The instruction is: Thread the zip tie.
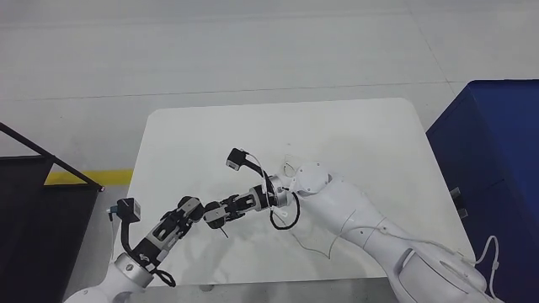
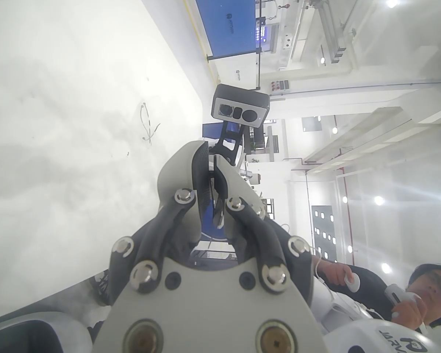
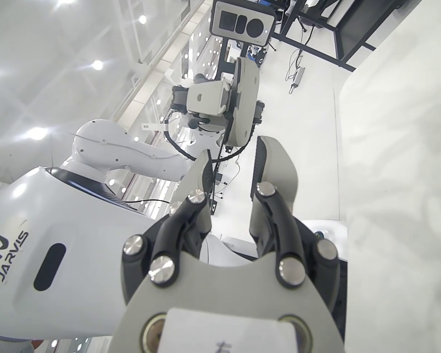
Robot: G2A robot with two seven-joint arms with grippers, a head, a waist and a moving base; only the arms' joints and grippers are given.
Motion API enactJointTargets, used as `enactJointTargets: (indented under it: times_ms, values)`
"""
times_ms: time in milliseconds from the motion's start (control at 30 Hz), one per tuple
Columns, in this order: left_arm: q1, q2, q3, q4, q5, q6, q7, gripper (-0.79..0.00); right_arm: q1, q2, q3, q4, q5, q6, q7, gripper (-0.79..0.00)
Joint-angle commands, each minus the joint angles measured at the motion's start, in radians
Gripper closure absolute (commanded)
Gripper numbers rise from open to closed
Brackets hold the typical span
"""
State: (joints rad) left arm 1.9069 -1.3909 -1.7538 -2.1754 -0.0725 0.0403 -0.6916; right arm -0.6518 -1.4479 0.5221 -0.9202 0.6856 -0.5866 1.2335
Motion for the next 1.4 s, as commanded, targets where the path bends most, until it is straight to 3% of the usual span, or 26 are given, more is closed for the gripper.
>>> enactJointTargets:
  times_ms: [0, 67, 300, 767, 800, 833, 867, 933, 1233, 1367]
  values:
    - [0.003, 0.002, 0.000, 0.000, -0.006, -0.007, 0.005, 0.000, -0.003, 0.000, 0.005, -0.002, -0.004, 0.002, 0.002, -0.157]
    - [0.006, 0.004, -0.001, 0.001, -0.015, -0.015, 0.010, 0.000, -0.006, -0.001, 0.011, -0.004, -0.006, 0.004, 0.004, -0.089]
    - [0.018, 0.010, -0.003, 0.002, -0.036, -0.040, 0.027, 0.000, -0.015, -0.003, 0.028, -0.008, -0.020, 0.011, 0.011, -0.006]
    - [0.022, 0.025, -0.006, 0.005, -0.064, -0.048, 0.037, 0.000, -0.027, -0.008, 0.062, -0.015, -0.034, 0.022, 0.022, 0.000]
    - [0.023, 0.026, -0.006, 0.004, -0.065, -0.048, 0.038, 0.000, -0.028, -0.008, 0.064, -0.015, -0.035, 0.023, 0.023, -0.049]
    - [0.024, 0.027, -0.006, 0.004, -0.066, -0.049, 0.039, 0.000, -0.029, -0.009, 0.067, -0.016, -0.035, 0.022, 0.022, -0.197]
    - [0.025, 0.028, -0.007, 0.004, -0.067, -0.050, 0.039, 0.000, -0.030, -0.009, 0.069, -0.017, -0.037, 0.023, 0.023, -0.292]
    - [0.027, 0.030, -0.008, 0.004, -0.068, -0.054, 0.041, 0.000, -0.032, -0.010, 0.073, -0.019, -0.037, 0.024, 0.024, -0.302]
    - [0.036, 0.038, -0.008, 0.002, -0.072, -0.057, 0.048, 0.000, -0.042, -0.013, 0.089, -0.026, -0.048, 0.026, 0.026, -0.231]
    - [0.040, 0.042, -0.006, 0.002, -0.071, -0.060, 0.051, 0.000, -0.046, -0.014, 0.095, -0.030, -0.054, 0.026, 0.026, -0.123]
